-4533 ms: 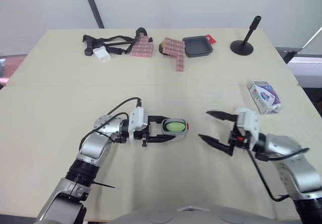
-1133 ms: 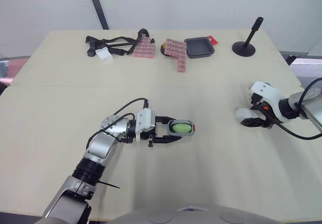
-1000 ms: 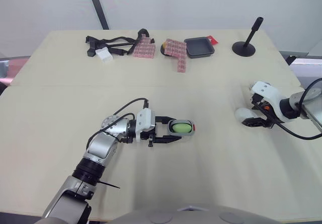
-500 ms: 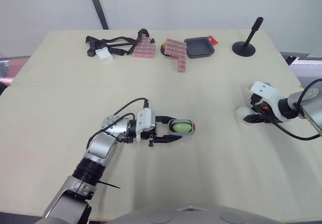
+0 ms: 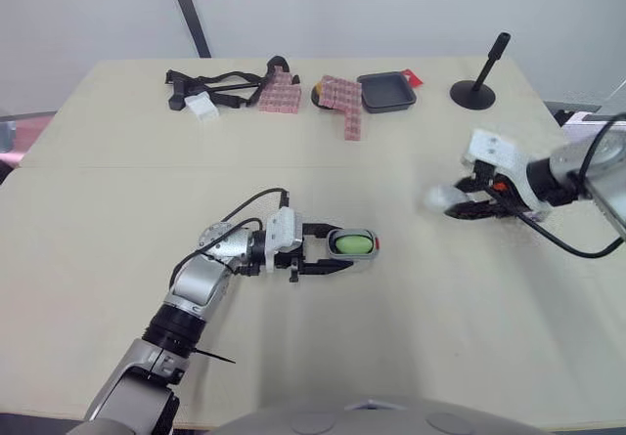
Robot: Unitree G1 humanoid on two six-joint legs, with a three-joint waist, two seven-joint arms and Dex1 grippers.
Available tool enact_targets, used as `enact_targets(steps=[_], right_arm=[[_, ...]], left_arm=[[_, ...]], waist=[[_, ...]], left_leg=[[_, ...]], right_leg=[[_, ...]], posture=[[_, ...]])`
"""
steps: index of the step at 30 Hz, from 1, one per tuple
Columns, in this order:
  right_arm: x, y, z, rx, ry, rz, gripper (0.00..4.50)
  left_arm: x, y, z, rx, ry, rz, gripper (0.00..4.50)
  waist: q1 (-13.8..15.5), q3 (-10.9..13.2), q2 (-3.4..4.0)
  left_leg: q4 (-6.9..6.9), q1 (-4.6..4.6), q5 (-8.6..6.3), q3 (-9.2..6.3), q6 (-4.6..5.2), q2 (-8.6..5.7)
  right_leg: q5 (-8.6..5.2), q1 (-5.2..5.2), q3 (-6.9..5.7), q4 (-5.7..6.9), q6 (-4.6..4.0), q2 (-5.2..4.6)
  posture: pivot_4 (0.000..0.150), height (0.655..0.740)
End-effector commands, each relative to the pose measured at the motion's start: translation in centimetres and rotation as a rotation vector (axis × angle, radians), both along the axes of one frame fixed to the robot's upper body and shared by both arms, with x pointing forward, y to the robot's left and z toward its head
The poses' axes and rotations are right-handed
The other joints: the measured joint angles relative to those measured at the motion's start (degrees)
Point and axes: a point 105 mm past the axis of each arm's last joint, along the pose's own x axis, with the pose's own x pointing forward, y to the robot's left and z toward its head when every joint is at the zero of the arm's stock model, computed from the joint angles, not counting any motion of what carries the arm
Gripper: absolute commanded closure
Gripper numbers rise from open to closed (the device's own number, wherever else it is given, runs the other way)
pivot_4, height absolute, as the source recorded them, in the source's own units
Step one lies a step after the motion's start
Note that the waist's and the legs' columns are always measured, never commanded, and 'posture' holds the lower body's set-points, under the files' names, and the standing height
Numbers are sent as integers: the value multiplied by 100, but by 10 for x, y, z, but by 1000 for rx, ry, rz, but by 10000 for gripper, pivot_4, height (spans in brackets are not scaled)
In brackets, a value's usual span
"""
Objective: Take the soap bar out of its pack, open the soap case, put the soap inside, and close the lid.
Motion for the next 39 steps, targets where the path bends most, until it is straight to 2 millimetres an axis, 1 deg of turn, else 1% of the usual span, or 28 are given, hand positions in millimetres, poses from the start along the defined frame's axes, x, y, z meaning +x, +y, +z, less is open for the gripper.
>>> enact_targets(steps=[1, 4, 8, 14, 22, 32, 39], right_arm=[[-17, 33, 26, 19, -34, 171, 25771], [-27, 49, 30, 14, -25, 255, 25771], [-34, 66, 31, -1, -24, 341, 25771], [-32, 80, 25, -39, -23, 388, 25771], [-33, 100, 20, -44, -6, 420, 25771], [-32, 111, 14, -81, -7, 427, 25771], [-36, 115, 11, -92, 15, 444, 25771]], left_arm=[[8, -3, 3, 4, -24, 12, 25898], [10, -6, 4, -2, -28, 9, 25898], [14, -11, 8, -16, -36, 6, 25898], [15, -19, 5, -15, -45, 0, 25898], [16, -20, 3, -13, -45, 8, 25898], [17, -19, 3, -13, -42, 21, 25898], [19, -18, 2, -9, -39, 30, 25898]], waist=[[-2, 0, 0], [4, 0, 0], [14, 0, 0], [9, 0, 0], [15, 0, 0], [11, 0, -1], [1, 0, -1]], left_leg=[[0, -1, 0, 0, 0, 0], [1, 0, 0, 1, -1, 2], [1, -4, 1, 1, -1, 0], [1, -4, 1, 1, -3, -1], [0, -3, 1, 0, -6, -3], [-1, -1, 2, -1, -12, -7], [-2, 5, 2, -1, -15, -6]], right_leg=[[0, -2, 1, 0, 0, 0], [0, -3, 0, 8, 0, 2], [1, -3, 1, 9, 1, 0], [1, -3, 1, 13, 2, 1], [2, -1, 2, 17, 4, 3], [3, 2, 2, 20, 5, 5], [3, 9, 2, 18, 5, 6]], posture=[[1500, 7400], [1500, 7400], [1500, 7400], [1500, 7400], [1500, 7400], [1500, 7400], [1500, 7400]])
